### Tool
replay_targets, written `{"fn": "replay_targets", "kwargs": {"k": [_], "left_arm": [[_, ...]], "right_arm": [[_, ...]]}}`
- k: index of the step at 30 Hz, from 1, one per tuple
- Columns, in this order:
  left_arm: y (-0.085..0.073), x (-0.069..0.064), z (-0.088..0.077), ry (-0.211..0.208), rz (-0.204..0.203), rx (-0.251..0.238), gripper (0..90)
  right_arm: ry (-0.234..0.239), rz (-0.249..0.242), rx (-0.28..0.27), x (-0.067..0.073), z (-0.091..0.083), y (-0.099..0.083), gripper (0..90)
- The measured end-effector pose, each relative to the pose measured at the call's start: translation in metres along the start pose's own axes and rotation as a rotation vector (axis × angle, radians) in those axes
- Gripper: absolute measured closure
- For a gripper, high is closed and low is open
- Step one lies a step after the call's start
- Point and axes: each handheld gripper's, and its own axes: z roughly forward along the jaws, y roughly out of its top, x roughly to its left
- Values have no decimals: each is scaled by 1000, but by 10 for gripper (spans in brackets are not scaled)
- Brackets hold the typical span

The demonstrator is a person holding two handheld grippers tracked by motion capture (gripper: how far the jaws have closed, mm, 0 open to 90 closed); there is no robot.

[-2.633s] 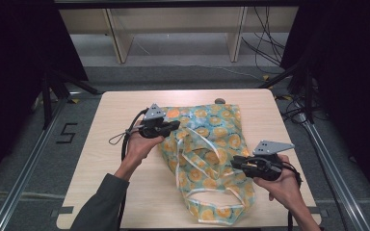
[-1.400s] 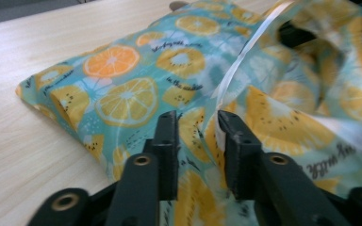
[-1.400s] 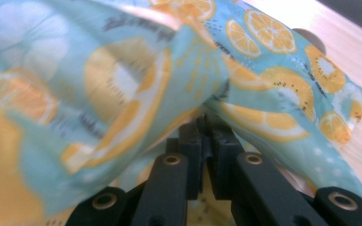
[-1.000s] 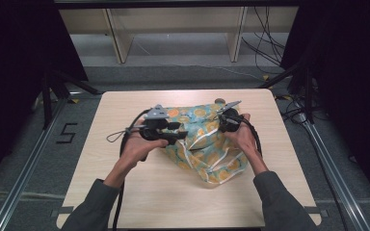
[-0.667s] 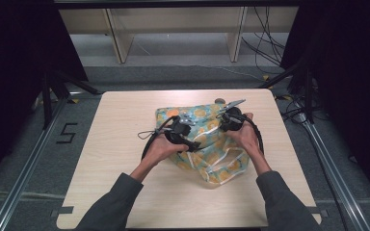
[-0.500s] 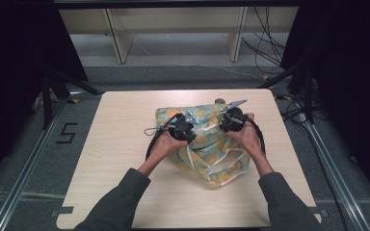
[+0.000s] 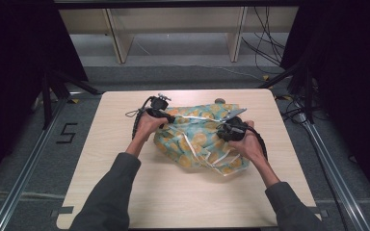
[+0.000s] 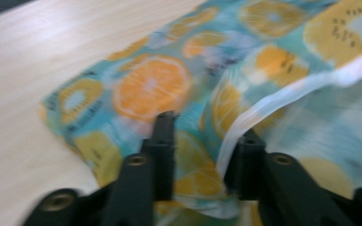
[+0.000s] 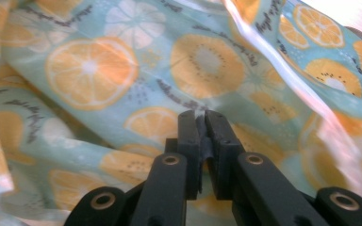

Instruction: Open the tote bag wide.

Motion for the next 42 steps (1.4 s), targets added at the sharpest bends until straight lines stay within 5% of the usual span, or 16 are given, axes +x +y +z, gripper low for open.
{"fn": "replay_targets", "kwargs": {"k": [5, 9, 13, 17, 20, 22, 24, 27, 30, 34, 36, 37, 38, 42], "left_arm": [[-1, -22, -47, -58, 21, -100, 454], [-3, -48, -72, -71, 102, -164, 476], [-13, -83, -70, -166, 135, -224, 550], [-23, -108, -50, -268, 148, -215, 592], [-31, -116, -32, -205, 245, -107, 586], [-42, -115, -21, -204, 247, -40, 598], [-57, -114, -19, -160, 255, -36, 696], [-79, -110, -24, -164, 254, -17, 772], [-105, -106, -30, -147, 261, 13, 789], [-132, -93, -29, -112, 284, 102, 775], [-140, -86, -32, -117, 215, 64, 761], [-141, -88, -37, -157, 160, 36, 744], [-136, -87, -45, -117, 181, -11, 727], [-107, -99, -66, -92, 216, -116, 657]], "right_arm": [[28, -26, -28, 12, 0, 7, 860], [55, -55, -38, 28, 5, 14, 865], [102, -65, -28, 43, 9, 24, 867], [87, -82, -13, 43, 12, 38, 868], [54, -81, -6, 36, 17, 48, 873], [24, -71, 3, 30, 23, 52, 874], [7, -69, 20, 23, 28, 53, 875], [2, -55, 29, 16, 34, 50, 877], [19, -28, 52, 15, 35, 49, 878], [9, -51, 36, 17, 33, 49, 878], [6, -59, 6, 17, 35, 49, 878], [6, -50, 13, 18, 34, 49, 878], [16, -49, 40, 19, 32, 50, 878], [32, -43, 20, 26, 32, 51, 876]]}}
